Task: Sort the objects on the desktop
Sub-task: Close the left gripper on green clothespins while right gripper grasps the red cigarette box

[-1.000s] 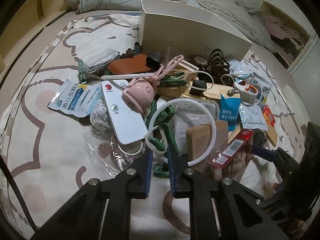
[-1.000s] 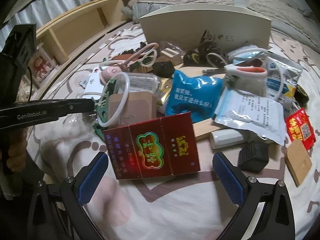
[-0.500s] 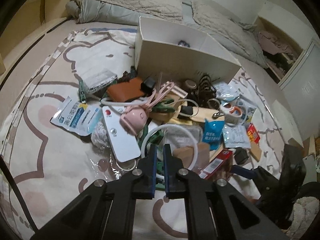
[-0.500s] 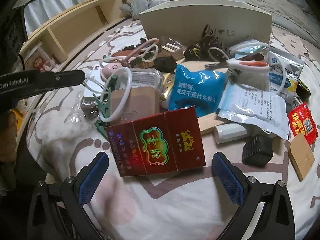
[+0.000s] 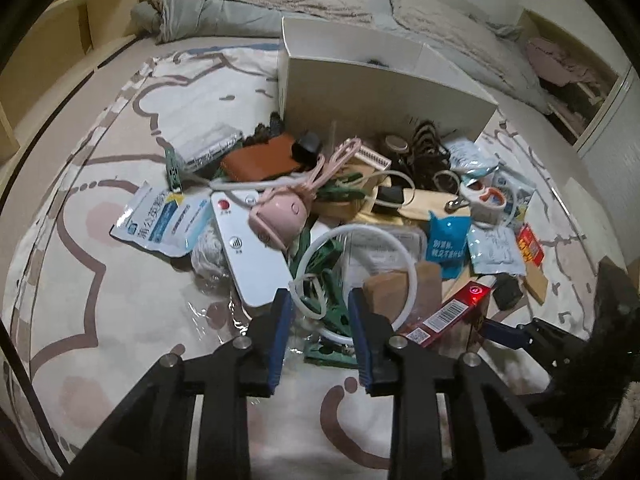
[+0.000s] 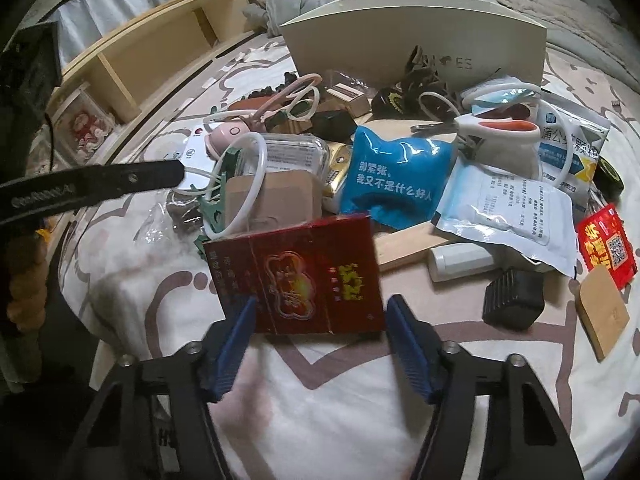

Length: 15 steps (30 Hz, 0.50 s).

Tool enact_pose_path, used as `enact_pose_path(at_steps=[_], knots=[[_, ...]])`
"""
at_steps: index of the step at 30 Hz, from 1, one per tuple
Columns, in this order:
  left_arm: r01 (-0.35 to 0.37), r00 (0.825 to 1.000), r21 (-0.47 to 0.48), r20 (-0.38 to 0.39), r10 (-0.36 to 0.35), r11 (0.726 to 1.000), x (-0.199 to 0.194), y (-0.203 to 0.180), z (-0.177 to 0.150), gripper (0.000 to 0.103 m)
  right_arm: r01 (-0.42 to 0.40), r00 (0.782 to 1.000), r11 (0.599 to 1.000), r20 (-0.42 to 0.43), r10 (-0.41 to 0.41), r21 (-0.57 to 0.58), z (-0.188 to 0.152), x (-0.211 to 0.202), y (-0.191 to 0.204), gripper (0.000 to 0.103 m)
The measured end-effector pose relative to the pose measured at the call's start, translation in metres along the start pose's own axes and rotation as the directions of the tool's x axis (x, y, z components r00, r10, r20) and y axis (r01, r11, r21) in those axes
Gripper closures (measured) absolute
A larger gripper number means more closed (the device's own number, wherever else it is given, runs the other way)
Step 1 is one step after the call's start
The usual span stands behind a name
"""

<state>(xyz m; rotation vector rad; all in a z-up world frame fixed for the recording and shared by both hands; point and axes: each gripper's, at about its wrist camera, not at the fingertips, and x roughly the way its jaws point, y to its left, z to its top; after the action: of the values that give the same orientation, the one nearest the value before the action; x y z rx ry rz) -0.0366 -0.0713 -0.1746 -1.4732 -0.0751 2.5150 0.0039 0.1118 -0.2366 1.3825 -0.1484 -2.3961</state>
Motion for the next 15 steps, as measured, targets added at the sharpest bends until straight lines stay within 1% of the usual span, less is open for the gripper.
enact_pose_path(at_steps=[2,4,9,10,11,12,13,14,15], knots=[[-0.005,1.0,-0.012,-0.019,0.005,1.0,0.005,0.002,-0.001,0.074,-0.005,1.0,1.0,0.0,0.005,-0.007,0.0,-0.001,0.001,0.048],[-0.012,1.0,-0.026,-0.029,0.011,1.0,0.009,0.004,-0.001,0.074,-0.01,1.0,1.0,0.002,0.01,-0.013,0.001,-0.002,0.002,0.051],[-0.009,0.999,-0.059,-0.043,0.006,0.998,0.014,0.01,0.001,0.074,-0.022,1.0,1.0,0.001,0.022,0.005,0.001,-0.001,-0.001,0.052],[-0.004,0.999,-0.068,-0.048,0.0,0.998,0.015,0.011,0.002,0.076,-0.03,1.0,0.999,0.005,0.03,0.018,0.0,-0.001,-0.003,0.051],[0.004,0.999,-0.076,-0.05,-0.008,0.997,0.016,0.012,0.002,0.081,-0.034,0.999,0.999,0.004,0.034,0.025,0.0,0.0,-0.004,0.049],[0.009,0.999,-0.08,-0.052,-0.013,0.997,0.016,0.012,0.003,0.091,-0.032,0.999,0.999,0.003,0.032,0.03,0.0,0.0,-0.004,0.045],[0.012,0.998,-0.08,-0.053,-0.016,0.997,0.016,0.012,0.003,0.094,-0.019,1.0,0.999,0.005,0.019,0.032,0.0,0.0,-0.004,0.035],[0.015,0.999,-0.079,-0.049,-0.019,0.997,0.015,0.011,0.004,0.095,-0.01,1.0,0.999,0.009,0.01,0.03,0.0,0.0,-0.004,0.028],[0.017,0.999,-0.077,-0.042,-0.021,0.997,0.014,0.011,0.004,0.098,-0.009,1.0,0.999,0.019,0.008,0.031,0.0,0.0,-0.004,0.026]])
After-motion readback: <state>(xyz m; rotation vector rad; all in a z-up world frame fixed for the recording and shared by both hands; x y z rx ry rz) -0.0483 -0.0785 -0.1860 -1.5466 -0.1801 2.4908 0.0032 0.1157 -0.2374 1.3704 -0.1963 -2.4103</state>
